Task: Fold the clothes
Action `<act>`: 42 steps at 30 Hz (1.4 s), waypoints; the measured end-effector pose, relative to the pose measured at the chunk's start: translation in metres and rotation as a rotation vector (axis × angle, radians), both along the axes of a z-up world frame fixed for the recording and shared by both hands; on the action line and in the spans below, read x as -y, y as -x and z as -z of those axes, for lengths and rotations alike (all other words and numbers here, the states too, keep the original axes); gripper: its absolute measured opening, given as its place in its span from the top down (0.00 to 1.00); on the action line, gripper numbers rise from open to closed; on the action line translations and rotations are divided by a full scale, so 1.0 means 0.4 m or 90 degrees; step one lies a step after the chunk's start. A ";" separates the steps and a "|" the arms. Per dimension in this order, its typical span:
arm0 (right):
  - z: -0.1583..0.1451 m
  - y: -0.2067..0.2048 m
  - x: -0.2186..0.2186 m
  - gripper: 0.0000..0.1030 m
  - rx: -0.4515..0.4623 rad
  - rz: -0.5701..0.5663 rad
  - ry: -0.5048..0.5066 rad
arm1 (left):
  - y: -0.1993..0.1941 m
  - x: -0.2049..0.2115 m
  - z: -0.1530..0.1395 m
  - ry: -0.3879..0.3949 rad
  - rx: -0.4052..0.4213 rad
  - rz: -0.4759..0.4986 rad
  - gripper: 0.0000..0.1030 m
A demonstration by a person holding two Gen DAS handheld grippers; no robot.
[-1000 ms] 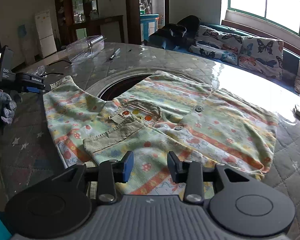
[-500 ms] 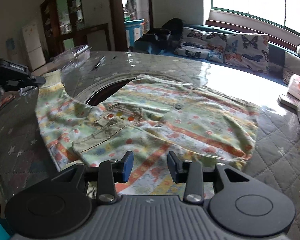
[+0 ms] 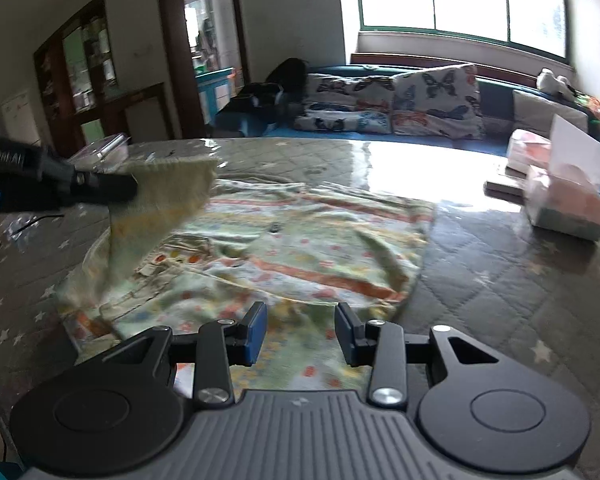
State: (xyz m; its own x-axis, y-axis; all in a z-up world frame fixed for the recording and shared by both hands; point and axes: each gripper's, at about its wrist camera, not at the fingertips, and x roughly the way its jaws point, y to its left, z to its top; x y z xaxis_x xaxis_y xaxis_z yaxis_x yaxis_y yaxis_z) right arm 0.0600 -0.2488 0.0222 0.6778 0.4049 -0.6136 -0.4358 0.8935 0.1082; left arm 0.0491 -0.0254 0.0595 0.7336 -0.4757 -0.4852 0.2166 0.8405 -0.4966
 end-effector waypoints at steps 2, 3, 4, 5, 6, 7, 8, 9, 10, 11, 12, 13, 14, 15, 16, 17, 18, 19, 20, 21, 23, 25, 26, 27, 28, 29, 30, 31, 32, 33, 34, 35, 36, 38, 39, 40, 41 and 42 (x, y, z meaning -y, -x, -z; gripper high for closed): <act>0.003 -0.003 0.014 0.64 -0.004 0.010 -0.003 | -0.003 0.038 0.016 -0.006 -0.004 0.031 0.94; 0.005 -0.005 0.019 0.64 -0.005 0.014 -0.004 | -0.001 0.052 0.030 -0.011 -0.010 0.049 0.93; 0.007 -0.006 0.023 0.64 -0.007 0.017 -0.005 | 0.002 0.066 0.043 -0.017 -0.014 0.064 0.93; 0.008 -0.008 0.026 0.64 -0.009 0.020 -0.007 | 0.006 0.079 0.056 -0.026 -0.023 0.073 0.93; 0.011 -0.011 0.028 0.64 -0.011 0.024 -0.010 | 0.011 0.091 0.069 -0.033 -0.031 0.083 0.93; 0.013 -0.013 0.031 0.64 -0.014 0.028 -0.012 | 0.016 0.099 0.082 -0.035 -0.040 0.092 0.91; 0.015 -0.015 0.031 0.64 -0.017 0.031 -0.017 | 0.015 0.101 0.092 -0.035 -0.048 0.098 0.88; 0.016 -0.017 0.030 0.64 -0.020 0.033 -0.022 | 0.015 0.102 0.102 -0.036 -0.056 0.103 0.87; 0.017 -0.018 0.028 0.64 -0.021 0.034 -0.024 | 0.015 0.103 0.110 -0.037 -0.062 0.108 0.84; 0.017 -0.019 0.026 0.65 -0.022 0.034 -0.025 | 0.016 0.101 0.113 -0.041 -0.064 0.111 0.83; 0.016 -0.020 0.023 0.65 -0.022 0.032 -0.026 | 0.018 0.100 0.116 -0.045 -0.065 0.114 0.82; 0.015 -0.022 0.020 0.65 -0.022 0.031 -0.027 | 0.022 0.096 0.116 -0.047 -0.066 0.118 0.79; 0.015 -0.024 0.016 0.65 -0.024 0.028 -0.029 | 0.025 0.092 0.116 -0.049 -0.066 0.121 0.76; 0.017 -0.027 0.013 0.65 -0.028 0.024 -0.033 | 0.029 0.082 0.112 -0.055 -0.061 0.117 0.75; 0.020 -0.030 0.008 0.65 -0.034 0.019 -0.036 | 0.034 0.069 0.110 -0.066 -0.053 0.108 0.73; 0.026 -0.033 0.001 0.65 -0.044 0.013 -0.039 | 0.037 0.051 0.110 -0.077 -0.050 0.095 0.71; 0.034 -0.036 -0.006 0.65 -0.056 0.007 -0.041 | 0.040 0.034 0.109 -0.089 -0.047 0.082 0.71; 0.043 -0.039 -0.013 0.65 -0.066 0.001 -0.039 | 0.044 0.015 0.109 -0.098 -0.045 0.068 0.71; 0.051 -0.042 -0.020 0.65 -0.074 -0.004 -0.035 | 0.047 -0.009 0.112 -0.104 -0.049 0.050 0.71; 0.059 -0.044 -0.026 0.65 -0.081 -0.007 -0.030 | 0.051 -0.033 0.115 -0.110 -0.052 0.031 0.71; 0.076 -0.046 -0.035 0.65 -0.097 -0.013 -0.024 | 0.062 -0.080 0.120 -0.132 -0.055 -0.005 0.68; 0.082 -0.043 -0.041 0.66 -0.105 -0.020 -0.020 | 0.078 -0.114 0.125 -0.159 -0.054 -0.031 0.63; 0.083 -0.041 -0.044 0.69 -0.108 -0.024 -0.020 | 0.088 -0.130 0.127 -0.173 -0.053 -0.043 0.61; 0.083 -0.038 -0.046 0.72 -0.111 -0.028 -0.022 | 0.097 -0.144 0.129 -0.181 -0.054 -0.053 0.60; 0.082 -0.035 -0.048 0.75 -0.112 -0.030 -0.022 | 0.105 -0.153 0.132 -0.183 -0.056 -0.057 0.58; 0.081 -0.033 -0.050 0.78 -0.113 -0.031 -0.022 | 0.113 -0.162 0.135 -0.186 -0.058 -0.060 0.54; 0.080 -0.030 -0.051 0.81 -0.112 -0.029 -0.022 | 0.120 -0.171 0.137 -0.189 -0.060 -0.064 0.52; 0.079 -0.029 -0.050 0.84 -0.111 -0.025 -0.022 | 0.128 -0.178 0.140 -0.192 -0.063 -0.066 0.48; 0.077 -0.027 -0.049 0.88 -0.109 -0.021 -0.023 | 0.133 -0.180 0.144 -0.196 -0.067 -0.065 0.47; 0.076 -0.026 -0.047 0.93 -0.108 -0.017 -0.024 | 0.138 -0.182 0.148 -0.198 -0.072 -0.064 0.47; 0.072 -0.025 -0.045 0.96 -0.106 -0.012 -0.027 | 0.141 -0.183 0.153 -0.198 -0.077 -0.062 0.47; 0.068 -0.023 -0.042 0.96 -0.103 -0.008 -0.030 | 0.143 -0.184 0.158 -0.199 -0.083 -0.061 0.47; 0.062 -0.021 -0.041 0.97 -0.101 -0.006 -0.032 | 0.142 -0.182 0.164 -0.200 -0.088 -0.061 0.48; 0.047 -0.011 -0.039 0.97 -0.089 -0.004 -0.034 | 0.139 -0.183 0.172 -0.199 -0.093 -0.064 0.52; 0.038 -0.006 -0.038 0.97 -0.084 -0.005 -0.036 | 0.137 -0.184 0.174 -0.197 -0.094 -0.064 0.56; 0.029 0.000 -0.037 0.98 -0.079 -0.006 -0.040 | 0.133 -0.185 0.174 -0.193 -0.095 -0.061 0.71; 0.020 0.007 -0.035 0.98 -0.075 -0.007 -0.044 | 0.132 -0.189 0.175 -0.187 -0.098 -0.059 0.81; 0.011 0.014 -0.034 0.98 -0.070 -0.008 -0.046 | 0.131 -0.193 0.176 -0.183 -0.100 -0.058 0.83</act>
